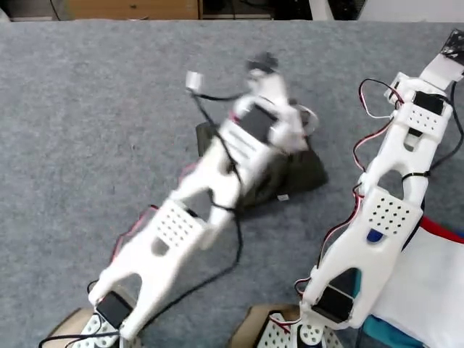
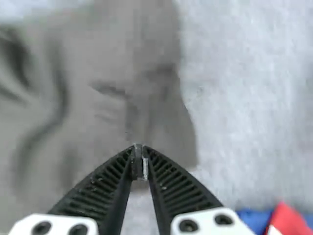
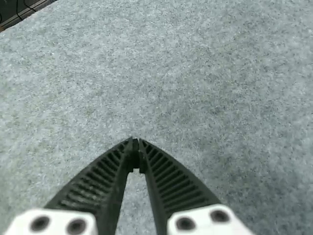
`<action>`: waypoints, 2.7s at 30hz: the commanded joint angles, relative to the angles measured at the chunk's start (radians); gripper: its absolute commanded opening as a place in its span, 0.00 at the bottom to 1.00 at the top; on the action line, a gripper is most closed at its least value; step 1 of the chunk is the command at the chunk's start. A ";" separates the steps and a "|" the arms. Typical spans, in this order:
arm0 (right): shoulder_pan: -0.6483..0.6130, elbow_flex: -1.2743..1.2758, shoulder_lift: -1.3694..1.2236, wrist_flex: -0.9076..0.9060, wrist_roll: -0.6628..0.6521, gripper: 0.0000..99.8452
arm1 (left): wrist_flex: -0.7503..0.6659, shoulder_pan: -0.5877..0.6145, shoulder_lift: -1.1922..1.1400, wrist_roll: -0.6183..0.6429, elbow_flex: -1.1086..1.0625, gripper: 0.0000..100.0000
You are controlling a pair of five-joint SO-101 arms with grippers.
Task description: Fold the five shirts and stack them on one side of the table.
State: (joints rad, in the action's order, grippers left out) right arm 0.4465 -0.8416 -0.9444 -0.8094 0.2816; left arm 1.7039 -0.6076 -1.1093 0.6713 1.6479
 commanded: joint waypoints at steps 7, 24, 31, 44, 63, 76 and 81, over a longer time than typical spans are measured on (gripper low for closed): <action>0.013 -0.047 0.005 0.023 0.014 0.01 | 0.000 0.311 -0.107 -0.002 -0.017 0.02; -0.061 -0.064 0.018 -0.044 -0.127 0.01 | -0.037 0.453 -0.231 -0.002 -0.009 0.02; -0.266 -0.300 0.094 -0.459 -0.528 0.01 | -0.032 0.453 -0.229 -0.002 -0.009 0.02; -0.530 -0.394 0.234 -0.979 -0.783 0.00 | -0.031 0.491 -0.229 0.005 -0.009 0.02; -0.702 0.415 0.587 -0.753 -0.994 0.00 | -0.025 0.489 -0.231 0.005 -0.009 0.02; -0.697 0.674 0.587 -0.371 -1.138 0.00 | -0.025 0.486 -0.231 0.005 -0.009 0.02; -0.704 0.682 0.587 -0.293 -1.154 0.00 | -0.025 0.486 -0.231 0.005 -0.009 0.02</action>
State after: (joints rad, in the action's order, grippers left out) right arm -0.2424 -0.1603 -0.4273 -1.1485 -0.8631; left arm 1.6809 -0.1227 -1.3548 0.6728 1.6264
